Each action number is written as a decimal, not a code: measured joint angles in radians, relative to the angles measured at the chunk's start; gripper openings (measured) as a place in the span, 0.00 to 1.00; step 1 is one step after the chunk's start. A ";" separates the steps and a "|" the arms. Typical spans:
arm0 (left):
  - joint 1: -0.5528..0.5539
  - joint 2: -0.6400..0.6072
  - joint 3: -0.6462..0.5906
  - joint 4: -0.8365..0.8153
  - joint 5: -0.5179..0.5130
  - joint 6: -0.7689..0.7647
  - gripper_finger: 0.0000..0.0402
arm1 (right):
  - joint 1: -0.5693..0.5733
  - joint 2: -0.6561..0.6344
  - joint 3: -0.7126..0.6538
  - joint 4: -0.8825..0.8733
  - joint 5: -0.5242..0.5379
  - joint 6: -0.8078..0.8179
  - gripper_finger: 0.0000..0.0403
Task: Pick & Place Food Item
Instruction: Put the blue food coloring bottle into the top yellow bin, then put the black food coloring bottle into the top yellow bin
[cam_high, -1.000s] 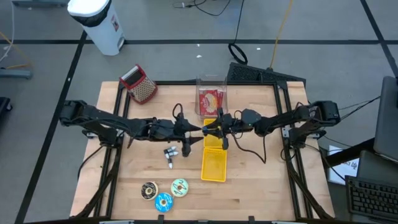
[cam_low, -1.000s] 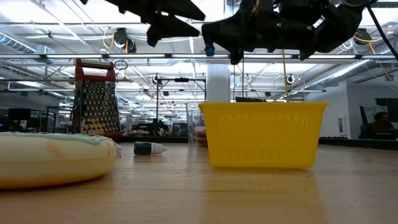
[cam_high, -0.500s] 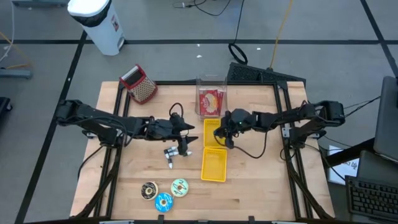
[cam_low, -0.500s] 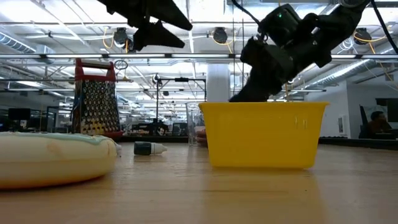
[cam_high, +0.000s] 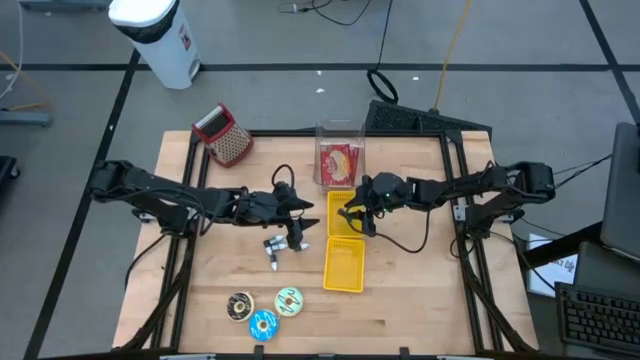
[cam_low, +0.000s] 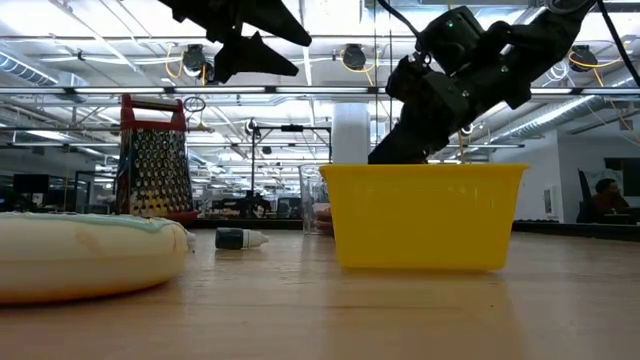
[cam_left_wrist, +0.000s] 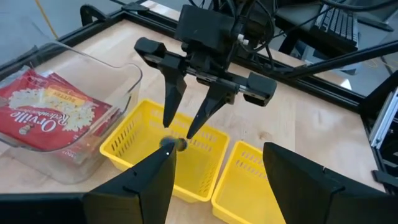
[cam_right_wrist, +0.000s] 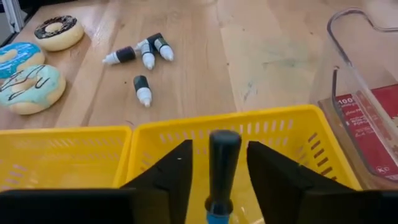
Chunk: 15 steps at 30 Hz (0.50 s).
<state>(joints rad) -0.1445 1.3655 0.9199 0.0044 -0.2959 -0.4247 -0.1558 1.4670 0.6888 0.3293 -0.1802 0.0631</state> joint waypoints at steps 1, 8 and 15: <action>0.002 0.000 0.000 0.000 0.000 0.000 0.60 | 0.000 0.000 0.000 0.001 0.000 0.000 0.38; -0.005 0.000 0.000 -0.089 0.063 -0.018 0.60 | 0.000 0.000 0.000 0.003 0.000 0.000 0.45; -0.082 0.012 0.000 -0.467 0.095 -0.281 0.60 | 0.000 0.000 0.000 0.003 0.000 0.000 0.45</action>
<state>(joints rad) -0.2261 1.3775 0.9199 -0.4626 -0.2008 -0.7057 -0.1558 1.4670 0.6888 0.3321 -0.1802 0.0628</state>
